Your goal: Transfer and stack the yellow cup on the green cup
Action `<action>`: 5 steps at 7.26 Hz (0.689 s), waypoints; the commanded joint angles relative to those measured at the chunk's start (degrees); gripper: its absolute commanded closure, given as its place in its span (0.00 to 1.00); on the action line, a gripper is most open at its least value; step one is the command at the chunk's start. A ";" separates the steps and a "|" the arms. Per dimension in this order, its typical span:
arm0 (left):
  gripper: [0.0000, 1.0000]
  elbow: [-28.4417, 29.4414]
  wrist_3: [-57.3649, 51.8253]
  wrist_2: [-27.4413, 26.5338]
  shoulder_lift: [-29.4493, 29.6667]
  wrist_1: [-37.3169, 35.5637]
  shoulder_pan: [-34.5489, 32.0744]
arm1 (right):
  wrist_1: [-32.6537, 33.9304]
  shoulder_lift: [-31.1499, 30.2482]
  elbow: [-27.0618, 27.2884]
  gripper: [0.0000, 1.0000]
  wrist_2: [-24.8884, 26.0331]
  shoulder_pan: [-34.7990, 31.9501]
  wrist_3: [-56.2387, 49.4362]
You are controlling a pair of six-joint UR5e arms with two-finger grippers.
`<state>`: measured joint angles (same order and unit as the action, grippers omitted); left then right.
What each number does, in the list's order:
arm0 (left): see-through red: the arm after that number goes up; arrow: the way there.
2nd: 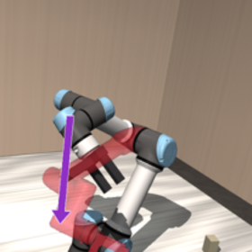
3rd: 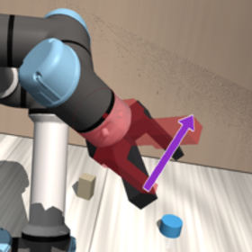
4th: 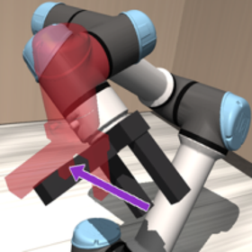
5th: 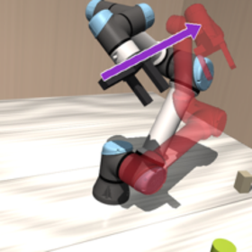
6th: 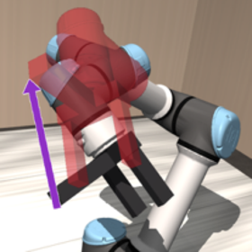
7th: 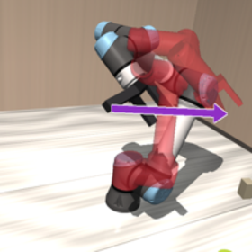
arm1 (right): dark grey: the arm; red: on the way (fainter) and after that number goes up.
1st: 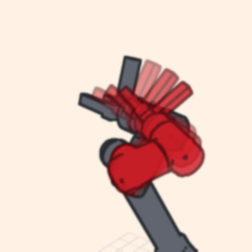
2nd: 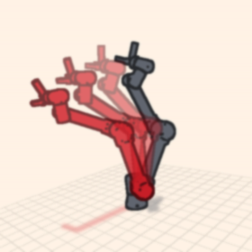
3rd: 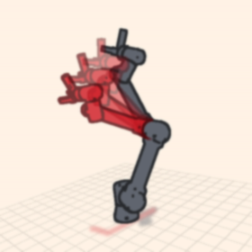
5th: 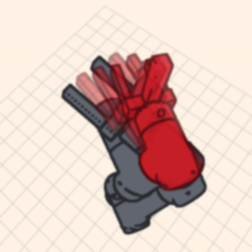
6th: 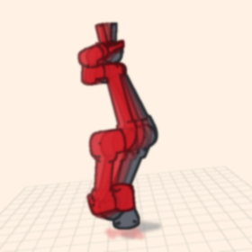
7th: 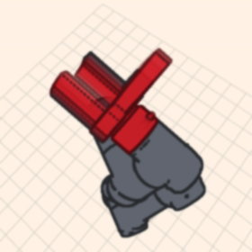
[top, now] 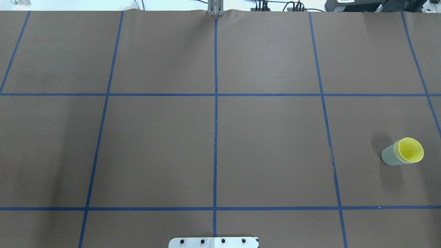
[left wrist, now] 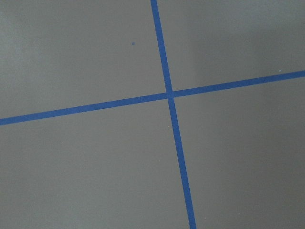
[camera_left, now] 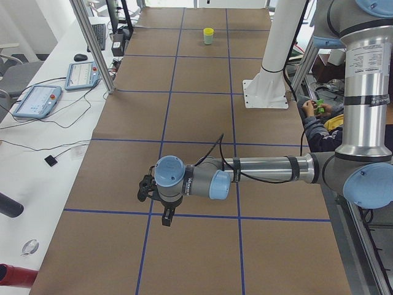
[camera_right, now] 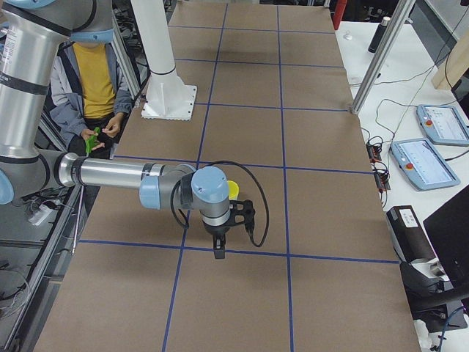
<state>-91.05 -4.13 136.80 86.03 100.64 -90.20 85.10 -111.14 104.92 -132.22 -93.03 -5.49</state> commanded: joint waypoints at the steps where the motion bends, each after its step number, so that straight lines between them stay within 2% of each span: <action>1: 0.00 -0.53 0.00 -0.13 0.02 -0.79 0.02 | -0.02 -0.39 -1.21 0.00 0.03 -0.58 -0.05; 5: 0.00 -0.80 -0.17 -0.13 -1.03 -0.89 -0.06 | -0.02 -0.22 -1.64 0.00 -0.06 -0.58 0.21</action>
<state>-91.85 -4.31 136.57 85.79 99.74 -90.19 85.08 -111.46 103.49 -132.27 -93.60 -5.31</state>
